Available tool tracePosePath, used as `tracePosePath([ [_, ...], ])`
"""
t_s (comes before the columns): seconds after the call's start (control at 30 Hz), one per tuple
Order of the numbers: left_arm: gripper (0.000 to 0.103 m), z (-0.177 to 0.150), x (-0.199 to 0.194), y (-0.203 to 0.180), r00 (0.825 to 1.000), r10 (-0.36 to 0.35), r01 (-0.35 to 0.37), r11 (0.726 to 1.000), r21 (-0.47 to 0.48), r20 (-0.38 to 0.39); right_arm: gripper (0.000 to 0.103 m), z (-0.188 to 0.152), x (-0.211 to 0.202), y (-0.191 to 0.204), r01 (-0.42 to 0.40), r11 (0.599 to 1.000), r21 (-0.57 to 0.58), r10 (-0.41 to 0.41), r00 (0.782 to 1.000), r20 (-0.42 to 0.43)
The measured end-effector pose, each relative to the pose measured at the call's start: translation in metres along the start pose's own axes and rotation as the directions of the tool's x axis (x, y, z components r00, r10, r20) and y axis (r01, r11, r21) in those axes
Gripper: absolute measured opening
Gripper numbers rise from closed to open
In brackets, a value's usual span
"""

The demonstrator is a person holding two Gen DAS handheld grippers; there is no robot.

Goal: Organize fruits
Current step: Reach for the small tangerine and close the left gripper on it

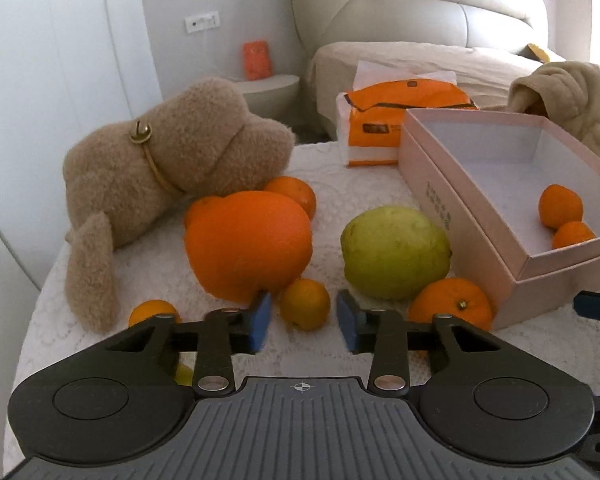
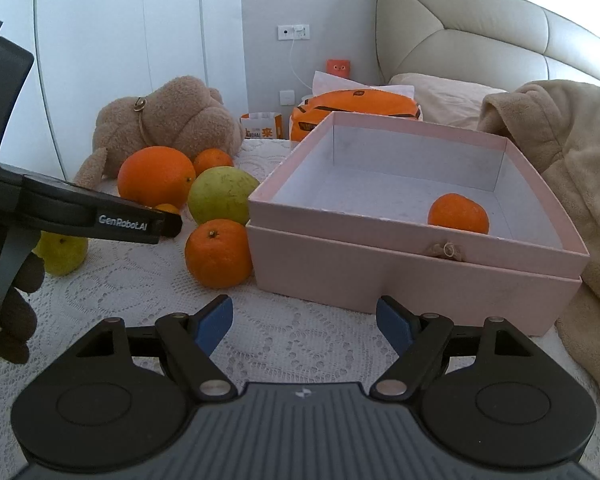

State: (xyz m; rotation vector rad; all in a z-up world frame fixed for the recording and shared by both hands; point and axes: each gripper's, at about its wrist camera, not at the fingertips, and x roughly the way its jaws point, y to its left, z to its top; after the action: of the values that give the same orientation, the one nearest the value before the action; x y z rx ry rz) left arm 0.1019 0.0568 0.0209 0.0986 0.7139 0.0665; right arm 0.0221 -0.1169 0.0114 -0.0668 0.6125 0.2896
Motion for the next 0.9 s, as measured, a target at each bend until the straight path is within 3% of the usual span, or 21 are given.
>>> tracePosePath([
  [0.13, 0.028, -0.006, -0.006, 0.002, 1.000, -0.018, 0.018, 1.000, -0.016, 0.009, 0.079, 0.000, 0.001, 0.000, 0.004, 1.000, 0.003, -0.004, 1.000, -0.003],
  [0.23, 0.021, -0.012, -0.019, 0.006, 0.998, -0.064, 0.064, 0.996, -0.055, -0.003, 0.079, 0.000, 0.001, 0.000, 0.004, 1.000, 0.004, -0.004, 1.000, -0.003],
  [0.47, 0.021, -0.027, -0.059, 0.008, 0.992, -0.125, 0.123, 0.989, -0.087, -0.016, 0.080, 0.000, 0.001, -0.001, 0.004, 1.000, 0.003, -0.004, 1.000, -0.003],
  [0.73, 0.022, -0.029, -0.064, 0.013, 0.986, -0.164, 0.159, 0.977, -0.140, -0.021, 0.080, 0.000, 0.002, -0.001, 0.005, 1.000, 0.005, -0.005, 1.000, -0.005],
  [0.9, 0.024, -0.028, -0.069, 0.012, 0.984, -0.173, 0.176, 0.979, -0.099, 0.042, 0.080, 0.000, 0.003, -0.002, 0.007, 1.000, 0.007, -0.007, 1.000, -0.013],
])
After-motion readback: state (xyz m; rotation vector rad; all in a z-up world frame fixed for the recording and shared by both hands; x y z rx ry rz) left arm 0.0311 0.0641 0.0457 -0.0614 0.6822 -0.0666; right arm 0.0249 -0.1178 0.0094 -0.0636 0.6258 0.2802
